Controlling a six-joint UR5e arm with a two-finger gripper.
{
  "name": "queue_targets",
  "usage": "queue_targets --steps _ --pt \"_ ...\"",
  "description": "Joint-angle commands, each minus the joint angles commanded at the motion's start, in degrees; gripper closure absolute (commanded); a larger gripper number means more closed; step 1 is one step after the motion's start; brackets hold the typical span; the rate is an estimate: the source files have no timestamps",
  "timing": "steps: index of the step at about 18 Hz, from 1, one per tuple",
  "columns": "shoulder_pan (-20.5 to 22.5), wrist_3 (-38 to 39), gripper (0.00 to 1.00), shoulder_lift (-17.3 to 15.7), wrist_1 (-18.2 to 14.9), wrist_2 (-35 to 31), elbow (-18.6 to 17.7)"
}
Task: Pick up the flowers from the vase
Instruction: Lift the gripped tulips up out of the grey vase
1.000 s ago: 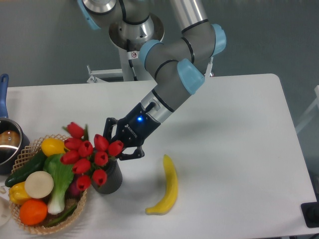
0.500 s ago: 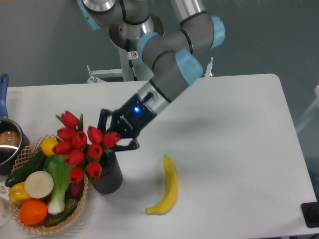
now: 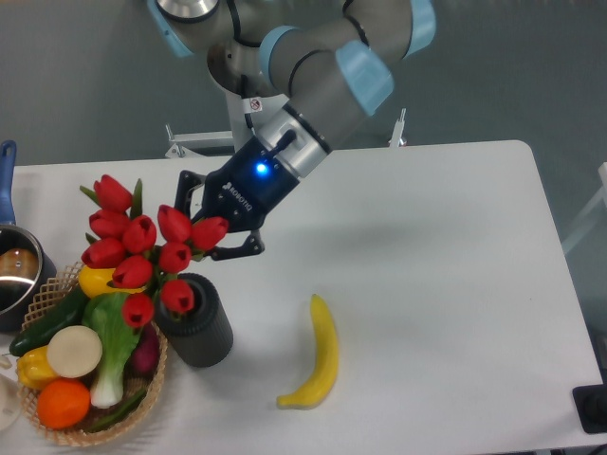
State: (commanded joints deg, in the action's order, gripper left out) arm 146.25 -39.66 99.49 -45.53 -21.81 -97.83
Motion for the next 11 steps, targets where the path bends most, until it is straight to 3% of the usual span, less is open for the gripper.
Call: queue_targets --steps 6,11 --pt "1.23 5.72 1.0 -0.18 0.0 0.19 2.55" --pt "5.97 5.65 1.0 0.44 0.0 -0.25 7.38"
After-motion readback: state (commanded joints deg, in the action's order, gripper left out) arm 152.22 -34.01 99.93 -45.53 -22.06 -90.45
